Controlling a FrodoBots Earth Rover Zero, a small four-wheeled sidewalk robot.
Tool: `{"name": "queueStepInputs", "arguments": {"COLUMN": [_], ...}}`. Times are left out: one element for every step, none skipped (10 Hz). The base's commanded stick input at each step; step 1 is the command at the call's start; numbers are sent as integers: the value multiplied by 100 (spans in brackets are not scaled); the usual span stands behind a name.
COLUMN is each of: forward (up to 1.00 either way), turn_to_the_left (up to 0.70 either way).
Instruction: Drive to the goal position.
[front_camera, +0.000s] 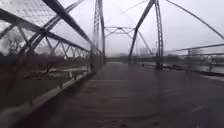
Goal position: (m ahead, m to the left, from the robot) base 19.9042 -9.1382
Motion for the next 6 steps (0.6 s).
{"name": "queueStepInputs", "arguments": {"forward": [100,100,100,100,100,100], "turn_to_the_left": [-15,-15,-13,-8,-3,-1]}}
